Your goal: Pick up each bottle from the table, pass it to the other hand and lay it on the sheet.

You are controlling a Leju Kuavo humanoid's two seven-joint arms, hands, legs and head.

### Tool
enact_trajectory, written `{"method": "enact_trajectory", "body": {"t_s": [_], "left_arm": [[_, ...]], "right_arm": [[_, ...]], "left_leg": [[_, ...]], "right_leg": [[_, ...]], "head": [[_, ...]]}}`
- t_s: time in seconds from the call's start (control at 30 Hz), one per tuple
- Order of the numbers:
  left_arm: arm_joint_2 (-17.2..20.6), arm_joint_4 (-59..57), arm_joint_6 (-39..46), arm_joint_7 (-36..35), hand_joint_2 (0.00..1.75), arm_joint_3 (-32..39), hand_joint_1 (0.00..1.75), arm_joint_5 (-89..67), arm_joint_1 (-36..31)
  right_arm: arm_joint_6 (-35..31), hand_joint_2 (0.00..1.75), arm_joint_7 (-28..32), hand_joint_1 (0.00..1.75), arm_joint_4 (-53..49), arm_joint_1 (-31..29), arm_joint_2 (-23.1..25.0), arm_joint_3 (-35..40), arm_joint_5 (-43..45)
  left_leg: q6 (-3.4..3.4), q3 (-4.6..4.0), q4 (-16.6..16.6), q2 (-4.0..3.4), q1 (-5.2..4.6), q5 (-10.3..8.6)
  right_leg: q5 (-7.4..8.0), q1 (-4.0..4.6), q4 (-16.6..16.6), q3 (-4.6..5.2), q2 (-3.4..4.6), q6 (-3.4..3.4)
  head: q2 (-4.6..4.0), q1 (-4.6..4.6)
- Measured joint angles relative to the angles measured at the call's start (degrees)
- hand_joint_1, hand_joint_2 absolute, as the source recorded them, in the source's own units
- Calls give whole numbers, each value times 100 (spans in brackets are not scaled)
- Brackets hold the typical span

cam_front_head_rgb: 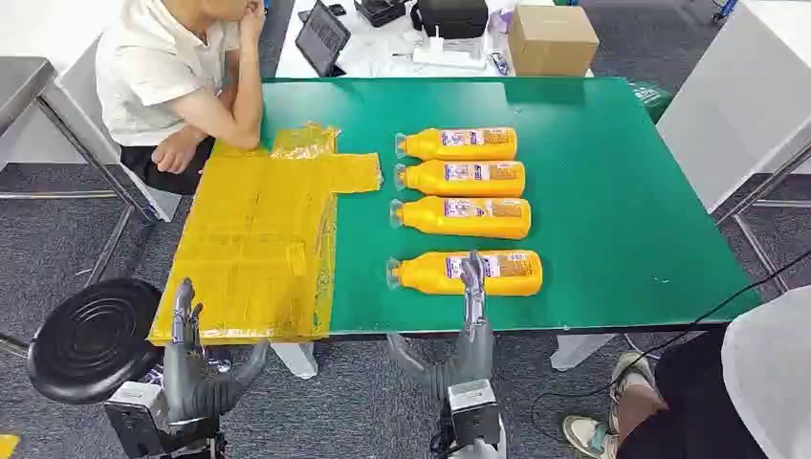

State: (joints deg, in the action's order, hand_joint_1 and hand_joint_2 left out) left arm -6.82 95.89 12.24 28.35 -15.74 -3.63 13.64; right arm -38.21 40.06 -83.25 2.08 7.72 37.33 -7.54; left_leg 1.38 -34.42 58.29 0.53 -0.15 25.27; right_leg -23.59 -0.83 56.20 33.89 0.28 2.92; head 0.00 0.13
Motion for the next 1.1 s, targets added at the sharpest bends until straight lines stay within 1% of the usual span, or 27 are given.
{"method": "enact_trajectory", "body": {"t_s": [0.4, 0.57, 0.67, 0.77, 0.83, 0.9, 1.03, 1.1], "left_arm": [[0, 0, -146, 17, 175, 28, 0, -46, -152], [-7, -53, -249, 20, 175, 30, 0, -39, -246], [-37, -206, -273, 24, 175, -2, 0, -39, -399], [-59, -319, -282, 35, 175, -77, 0, -42, -524], [-68, -387, -284, 31, 175, -122, 0, -37, -586], [-68, -476, -349, -13, 175, -164, 0, 9, -646], [-63, -702, -463, -26, 175, -262, 0, 11, -735], [-63, -824, -520, -24, 175, -308, 0, 7, -767]], "right_arm": [[-7, 175, 0, 0, 20, -27, -11, 9, 39], [76, 175, 2, 0, -44, 29, 74, -18, 103], [354, 175, 0, 0, -210, 162, 76, -226, 330], [271, 175, 2, 0, -300, 257, 72, -481, 177], [45, 175, 0, 0, -315, 285, 59, -603, -131], [-107, 175, 0, 0, -289, 292, 35, -793, -846], [-153, 175, 0, 0, -167, 270, -13, -1293, -1688], [-164, 175, -169, 0, 66, 197, -35, -1517, -2338]], "left_leg": [[2, 1, 0, 0, -1, -2], [2, 4, 0, -1, 0, -2], [2, 3, 0, 2, -1, -2], [2, 4, 0, -4, -4, -2], [2, 4, 0, -3, -7, -2], [3, 5, 1, -3, -7, -2], [3, 5, 1, -4, -7, -2], [3, 5, 1, -4, -7, -2]], "right_leg": [[1, 0, 0, -1, 0, 0], [0, 0, -1, 3, 0, 0], [0, -1, -1, 0, -1, 0], [2, -3, -1, 0, 1, 0], [2, -4, -2, 0, 0, 1], [2, -5, -2, 0, 0, 1], [3, -5, -1, -2, 1, 1], [3, -4, -1, -2, 1, 2]], "head": [[0, 0], [0, -2], [0, 0], [0, 2], [0, 0], [0, 0], [0, 0], [0, 0]]}}
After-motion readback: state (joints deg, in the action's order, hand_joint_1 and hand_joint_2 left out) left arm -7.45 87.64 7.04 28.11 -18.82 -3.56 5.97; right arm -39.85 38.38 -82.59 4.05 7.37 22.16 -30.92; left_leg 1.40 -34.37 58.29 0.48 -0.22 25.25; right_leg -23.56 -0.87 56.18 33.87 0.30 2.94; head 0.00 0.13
